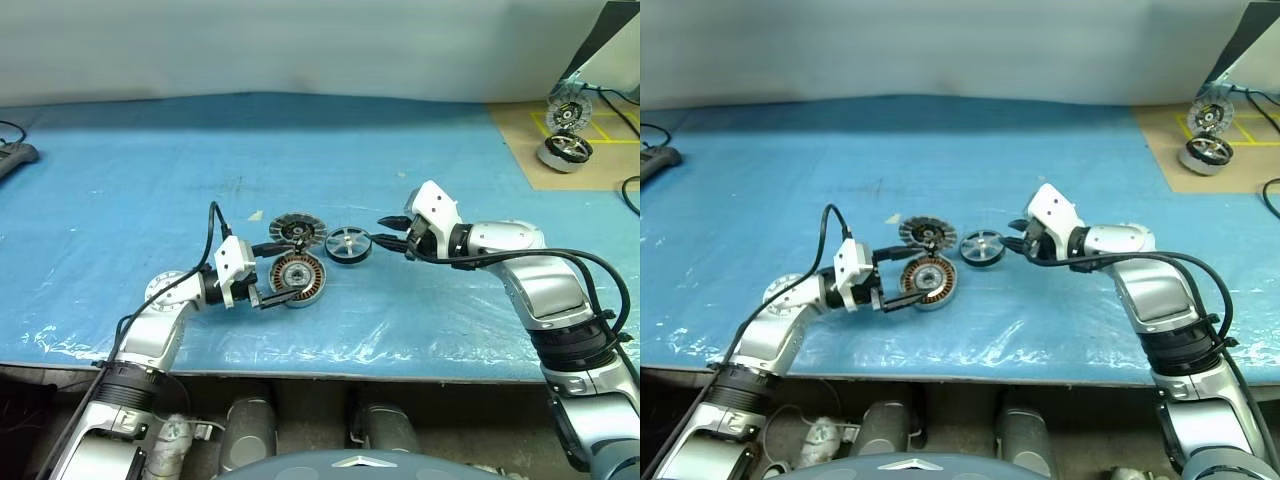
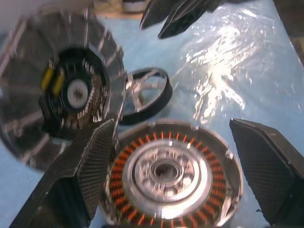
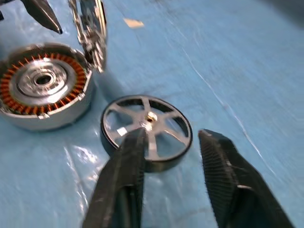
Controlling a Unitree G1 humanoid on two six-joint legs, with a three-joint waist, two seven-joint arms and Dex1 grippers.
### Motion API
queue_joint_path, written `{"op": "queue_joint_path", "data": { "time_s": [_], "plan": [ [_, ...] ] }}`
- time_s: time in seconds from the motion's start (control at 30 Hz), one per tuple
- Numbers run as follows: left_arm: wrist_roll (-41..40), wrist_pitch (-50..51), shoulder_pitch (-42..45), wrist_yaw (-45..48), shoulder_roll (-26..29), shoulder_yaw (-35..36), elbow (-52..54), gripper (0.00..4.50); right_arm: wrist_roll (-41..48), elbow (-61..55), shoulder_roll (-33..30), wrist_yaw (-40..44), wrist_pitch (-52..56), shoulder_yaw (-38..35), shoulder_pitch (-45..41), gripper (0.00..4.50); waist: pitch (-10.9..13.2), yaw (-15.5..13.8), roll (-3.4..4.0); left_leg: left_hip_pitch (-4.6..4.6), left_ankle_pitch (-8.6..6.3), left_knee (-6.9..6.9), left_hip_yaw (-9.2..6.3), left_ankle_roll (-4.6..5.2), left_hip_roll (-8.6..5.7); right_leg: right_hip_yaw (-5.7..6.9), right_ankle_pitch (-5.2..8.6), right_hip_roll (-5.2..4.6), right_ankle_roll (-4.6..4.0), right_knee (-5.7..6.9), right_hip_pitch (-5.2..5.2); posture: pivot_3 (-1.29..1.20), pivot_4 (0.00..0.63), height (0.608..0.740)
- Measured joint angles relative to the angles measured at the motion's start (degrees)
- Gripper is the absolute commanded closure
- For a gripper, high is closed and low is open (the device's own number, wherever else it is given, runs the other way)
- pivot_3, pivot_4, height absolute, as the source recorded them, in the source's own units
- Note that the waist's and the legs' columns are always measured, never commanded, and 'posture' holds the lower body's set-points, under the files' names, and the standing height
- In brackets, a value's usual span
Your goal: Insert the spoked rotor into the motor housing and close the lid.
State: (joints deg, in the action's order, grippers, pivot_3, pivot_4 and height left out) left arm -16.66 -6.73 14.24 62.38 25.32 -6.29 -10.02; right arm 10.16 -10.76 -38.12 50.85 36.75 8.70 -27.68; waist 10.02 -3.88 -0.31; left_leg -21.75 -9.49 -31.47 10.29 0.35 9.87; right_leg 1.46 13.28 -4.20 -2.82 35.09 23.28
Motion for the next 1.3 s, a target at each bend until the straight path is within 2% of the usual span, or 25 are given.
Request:
{"op": "queue_joint_path", "data": {
  "time_s": [0.07, 0.4, 0.67, 0.97, 1.03, 1.23, 1.3],
  "plan": [
    [0.7, -3.6, 0.2, 0.9, 0.0, 0.0, -4.4, 0.34, -0.2, 1.0, 0.2, 0.7, -0.1, 1.5, -1.3, 1.07, 0.0, -0.1, 0.00, -0.03, 0.00, 0.00, 0.00, 0.01, -0.01, 0.01, 0.00, 0.00, 0.00, -0.01, 0.01, 0.00, 0.150, 0.740],
    [-0.2, -9.0, 0.3, 2.3, -0.2, 1.7, -8.8, 0.34, 0.3, 4.7, 4.8, 3.0, -0.7, 5.2, -7.9, 1.07, 0.0, -0.2, 0.00, -0.03, 0.00, -0.16, -0.01, 0.02, 0.02, 0.01, -0.01, -0.01, -0.01, 0.14, -0.02, 0.00, 0.150, 0.740],
    [-1.2, -6.1, -1.5, 2.5, 1.1, 2.5, -6.4, 0.34, -5.8, 23.3, 8.3, 1.5, -5.7, 10.1, -10.3, 1.07, 0.0, -0.2, 0.01, -0.12, 0.00, -0.21, -0.01, 0.01, 0.02, 0.02, -0.01, -0.01, -0.02, 0.15, 0.04, 0.00, 0.150, 0.740],
    [-1.4, -1.4, -3.6, 2.1, 2.8, 2.5, -1.1, 0.34, -8.8, 23.4, 8.7, 2.2, -7.3, 10.8, -10.5, 1.07, 0.0, -0.2, 0.01, -0.04, 0.00, -0.28, -0.01, 0.01, 0.03, 0.02, -0.01, -0.02, -0.02, 0.23, -0.03, 0.00, 0.150, 0.740],
    [-1.4, -1.2, -3.4, 2.1, 2.8, 2.5, -1.0, 0.34, -9.3, 22.7, 8.1, 3.1, -8.5, 11.2, -10.0, 1.44, 0.0, -0.2, 0.00, -0.03, 0.00, -0.28, -0.01, 0.01, 0.04, 0.02, -0.01, -0.01, -0.02, 0.23, -0.04, 0.00, 0.150, 0.740],
    [-1.4, 0.0, -2.8, 2.1, 2.8, 2.5, -0.8, 0.34, -9.7, 19.3, 6.7, 4.3, -9.2, 10.6, -8.5, 3.09, 0.0, -0.1, -0.02, 0.05, 0.00, -0.28, -0.01, 0.01, 0.04, 0.01, -0.01, -0.01, -0.02, 0.23, -0.09, 0.00, 0.150, 0.740],
    [-1.4, 0.4, -2.7, 2.1, 2.8, 2.5, -0.5, 0.34, -10.0, 18.5, 6.6, 4.3, -9.1, 10.4, -8.1, 3.25, 0.0, 0.0, -0.03, 0.13, -0.01, -0.28, -0.01, 0.01, 0.06, 0.01, -0.01, -0.01, -0.02, 0.26, -0.14, 0.00, 0.150, 0.740]
  ]
}}
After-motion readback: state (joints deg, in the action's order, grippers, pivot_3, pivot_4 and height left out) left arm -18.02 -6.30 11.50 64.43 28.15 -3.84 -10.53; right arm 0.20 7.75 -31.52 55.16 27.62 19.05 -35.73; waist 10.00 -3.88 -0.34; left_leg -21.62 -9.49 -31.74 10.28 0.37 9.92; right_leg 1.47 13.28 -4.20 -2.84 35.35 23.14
